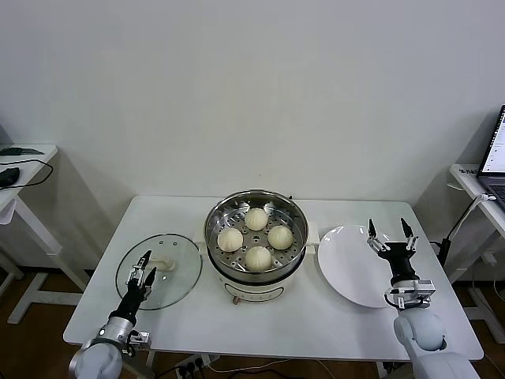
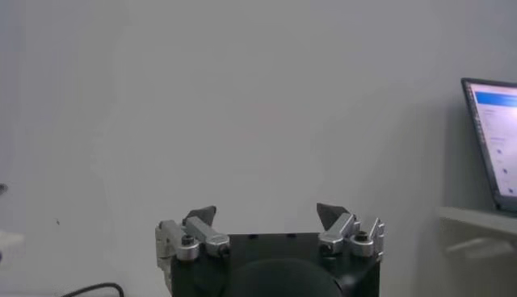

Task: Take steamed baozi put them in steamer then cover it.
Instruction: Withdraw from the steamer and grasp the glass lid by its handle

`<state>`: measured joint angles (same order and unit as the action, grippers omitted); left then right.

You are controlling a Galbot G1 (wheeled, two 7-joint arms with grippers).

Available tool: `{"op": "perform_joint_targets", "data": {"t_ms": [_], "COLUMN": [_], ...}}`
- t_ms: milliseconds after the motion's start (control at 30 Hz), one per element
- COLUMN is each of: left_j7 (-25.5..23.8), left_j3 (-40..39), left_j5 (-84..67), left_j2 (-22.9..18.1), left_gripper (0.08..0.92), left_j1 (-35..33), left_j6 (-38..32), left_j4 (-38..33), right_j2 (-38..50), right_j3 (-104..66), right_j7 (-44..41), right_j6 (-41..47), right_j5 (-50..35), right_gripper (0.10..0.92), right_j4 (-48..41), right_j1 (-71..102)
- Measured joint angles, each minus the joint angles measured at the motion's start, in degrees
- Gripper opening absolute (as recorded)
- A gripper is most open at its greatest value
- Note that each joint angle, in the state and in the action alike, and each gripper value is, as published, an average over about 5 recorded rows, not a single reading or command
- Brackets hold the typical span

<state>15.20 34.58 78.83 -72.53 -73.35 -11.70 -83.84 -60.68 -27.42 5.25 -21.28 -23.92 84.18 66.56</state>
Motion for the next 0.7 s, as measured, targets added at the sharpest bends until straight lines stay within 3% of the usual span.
{"op": "perform_joint_targets", "data": {"t_ms": [700], "left_j7": [-1.1], "left_j3": [-1.1], "left_j5": [0.1], "left_j2": [-0.6], "left_gripper": [0.823], "left_j1": [5.1], "left_j6": [-0.1], "left_j4": [4.1], "right_j2": [-1.4], "right_j3": [-0.9], "right_j7": [-0.1], "right_j6": [-0.1], "right_j5": [1.1], "right_gripper": [0.823], "right_j4": [-0.3], "right_j1": [1.6]}}
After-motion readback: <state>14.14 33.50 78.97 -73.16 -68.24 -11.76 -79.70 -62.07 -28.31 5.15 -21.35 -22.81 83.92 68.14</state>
